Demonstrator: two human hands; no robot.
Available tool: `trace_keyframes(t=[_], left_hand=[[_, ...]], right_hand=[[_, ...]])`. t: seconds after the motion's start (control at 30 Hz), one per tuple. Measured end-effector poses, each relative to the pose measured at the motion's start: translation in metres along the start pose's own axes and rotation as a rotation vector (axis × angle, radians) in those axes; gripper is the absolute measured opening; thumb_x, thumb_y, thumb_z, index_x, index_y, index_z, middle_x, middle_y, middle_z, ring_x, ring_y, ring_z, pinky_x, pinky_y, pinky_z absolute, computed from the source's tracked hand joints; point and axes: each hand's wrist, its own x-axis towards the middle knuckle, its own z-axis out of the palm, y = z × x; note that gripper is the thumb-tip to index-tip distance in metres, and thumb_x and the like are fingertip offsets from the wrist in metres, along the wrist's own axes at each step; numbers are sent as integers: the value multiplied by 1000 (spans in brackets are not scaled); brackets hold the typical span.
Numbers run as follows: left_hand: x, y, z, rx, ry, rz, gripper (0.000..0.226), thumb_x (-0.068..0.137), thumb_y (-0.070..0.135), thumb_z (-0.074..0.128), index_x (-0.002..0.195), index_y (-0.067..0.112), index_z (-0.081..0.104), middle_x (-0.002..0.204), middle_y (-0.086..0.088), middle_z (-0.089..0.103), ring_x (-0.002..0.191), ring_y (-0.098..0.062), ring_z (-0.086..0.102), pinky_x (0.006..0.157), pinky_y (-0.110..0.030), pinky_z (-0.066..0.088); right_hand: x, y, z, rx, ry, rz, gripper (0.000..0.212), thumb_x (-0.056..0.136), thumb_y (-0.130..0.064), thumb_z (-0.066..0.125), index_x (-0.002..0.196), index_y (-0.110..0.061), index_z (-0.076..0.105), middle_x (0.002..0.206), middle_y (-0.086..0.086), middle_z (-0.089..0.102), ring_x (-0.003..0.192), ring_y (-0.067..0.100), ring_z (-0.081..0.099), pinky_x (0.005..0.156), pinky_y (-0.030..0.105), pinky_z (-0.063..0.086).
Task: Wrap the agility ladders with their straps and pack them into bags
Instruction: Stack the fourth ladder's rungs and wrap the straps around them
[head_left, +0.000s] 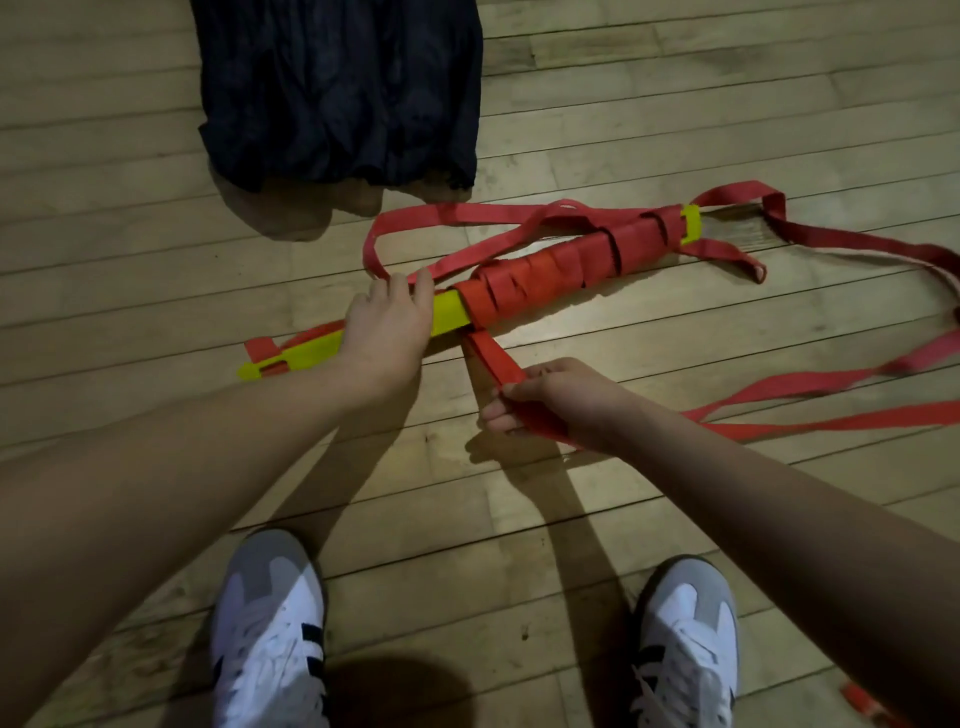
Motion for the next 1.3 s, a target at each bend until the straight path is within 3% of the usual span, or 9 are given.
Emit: trace_keyframes(t=[0.13, 0.27, 0.4, 0.53, 0.7, 0.9, 1.0, 1.17, 1.3], left_hand=[[-4, -2, 5, 122, 59, 121, 58, 92, 24, 58, 139, 3, 34, 125, -14, 44, 112, -29, 46, 87, -35, 44], [-29, 1, 24, 56, 165, 196, 65, 91, 48, 53, 135, 1, 44, 128, -16, 47, 107, -33, 47, 85, -42, 41], [-41, -1, 30, -6, 196, 293, 45, 87, 32, 62, 122, 5, 58, 133, -26, 48, 115, -44, 49, 93, -50, 44], [-50, 10, 18, -70, 38, 350, 32, 86, 17, 61, 115, 13, 49, 134, -29, 44, 117, -44, 49, 93, -44, 41], [-49, 26, 13, -136, -95, 157, 56, 89, 11, 52, 137, 19, 24, 119, -11, 48, 108, -33, 51, 76, -38, 41], [-18, 19, 3, -266, -119, 46, 59, 88, 9, 59, 137, 13, 27, 125, -11, 50, 111, -32, 51, 70, -38, 38], [-4, 18, -4, -188, -82, 21, 55, 88, 11, 62, 133, 8, 32, 124, -13, 50, 111, -33, 52, 71, -39, 39], [-11, 16, 8, 49, 119, 139, 56, 86, 13, 63, 136, 0, 41, 114, -13, 53, 100, -29, 54, 77, -34, 48], [-28, 10, 17, 41, 204, 323, 64, 65, 48, 77, 107, 2, 63, 95, -11, 57, 87, -27, 55, 70, -34, 49]], right_hand=[[4, -3, 9, 18, -1, -30, 11, 97, -1, 47, 98, 1, 58, 84, 14, 72, 74, 22, 69, 85, 37, 54], [8, 3, 10, 26, 33, -19, 11, 97, -3, 46, 98, 1, 57, 82, 12, 72, 69, 19, 70, 70, 30, 52], [8, 9, 9, 41, 56, -17, 16, 98, -5, 45, 102, 3, 58, 81, 12, 72, 71, 21, 69, 80, 35, 54], [4, 13, 10, 44, 42, -12, 24, 98, -1, 42, 115, 6, 57, 85, 17, 68, 69, 22, 68, 66, 29, 59], [-1, 19, 4, 13, 36, -12, 20, 98, 0, 42, 110, 4, 57, 91, 20, 70, 77, 25, 70, 80, 33, 58], [-6, 8, 1, 4, 15, 16, 16, 97, 0, 44, 103, 9, 56, 94, 22, 71, 74, 22, 71, 66, 25, 59], [-7, 7, 4, 8, 9, -9, 17, 100, -3, 43, 93, 2, 57, 88, 19, 71, 74, 22, 69, 71, 28, 58], [-2, 10, 9, 9, 39, -27, 17, 100, -5, 41, 96, 0, 57, 83, 14, 71, 68, 18, 68, 70, 28, 56], [0, 17, 11, -27, 45, -12, 16, 100, -6, 41, 94, -2, 56, 83, 12, 70, 68, 17, 68, 69, 27, 55]])
